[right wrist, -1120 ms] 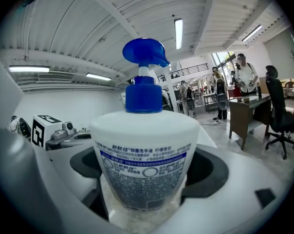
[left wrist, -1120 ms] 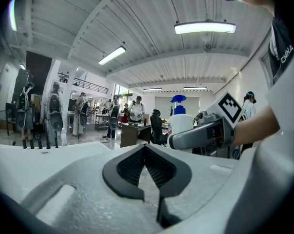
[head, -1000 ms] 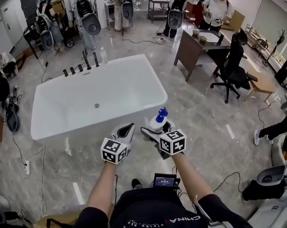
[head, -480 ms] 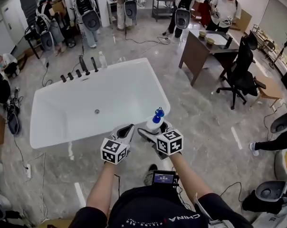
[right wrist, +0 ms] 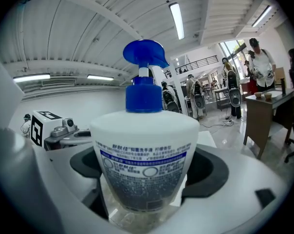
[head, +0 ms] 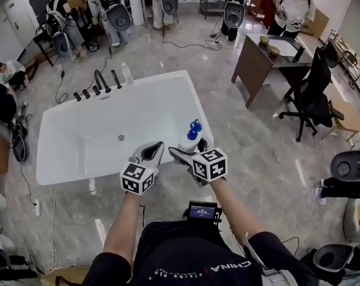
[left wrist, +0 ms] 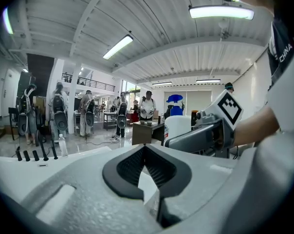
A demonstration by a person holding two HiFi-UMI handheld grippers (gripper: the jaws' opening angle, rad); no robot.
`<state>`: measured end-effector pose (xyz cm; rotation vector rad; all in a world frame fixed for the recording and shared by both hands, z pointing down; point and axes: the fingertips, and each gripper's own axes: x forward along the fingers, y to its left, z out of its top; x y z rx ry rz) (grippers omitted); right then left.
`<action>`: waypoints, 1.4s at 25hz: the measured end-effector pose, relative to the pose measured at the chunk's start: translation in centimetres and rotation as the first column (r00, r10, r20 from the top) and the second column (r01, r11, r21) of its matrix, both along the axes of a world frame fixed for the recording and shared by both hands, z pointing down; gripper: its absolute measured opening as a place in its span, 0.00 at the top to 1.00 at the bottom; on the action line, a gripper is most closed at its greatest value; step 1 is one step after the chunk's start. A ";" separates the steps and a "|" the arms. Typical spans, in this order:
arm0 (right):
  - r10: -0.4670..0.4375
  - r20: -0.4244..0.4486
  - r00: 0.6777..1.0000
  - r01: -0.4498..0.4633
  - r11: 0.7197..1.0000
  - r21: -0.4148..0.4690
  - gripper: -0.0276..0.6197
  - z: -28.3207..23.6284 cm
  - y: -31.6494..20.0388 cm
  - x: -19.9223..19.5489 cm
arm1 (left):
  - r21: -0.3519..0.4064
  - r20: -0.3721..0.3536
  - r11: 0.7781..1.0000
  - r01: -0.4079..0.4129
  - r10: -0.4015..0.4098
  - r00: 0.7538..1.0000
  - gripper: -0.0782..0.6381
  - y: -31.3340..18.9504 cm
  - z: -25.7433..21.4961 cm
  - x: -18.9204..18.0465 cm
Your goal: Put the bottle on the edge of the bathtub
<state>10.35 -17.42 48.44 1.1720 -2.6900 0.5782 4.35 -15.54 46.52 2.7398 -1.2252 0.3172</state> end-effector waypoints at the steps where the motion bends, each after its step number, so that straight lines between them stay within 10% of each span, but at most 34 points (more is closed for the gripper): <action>1: -0.004 0.002 1.000 0.004 1.000 -0.003 0.19 0.4 -0.3 0.0 | -0.002 0.000 1.000 0.004 -0.004 1.000 0.88 -0.3 0.4 0.1; 35: 0.062 -0.045 0.997 -0.065 0.995 -0.071 0.19 3.4 -26.8 -7.8 | -0.081 -0.058 0.995 -0.056 0.051 0.997 0.88 -27.1 4.4 -8.1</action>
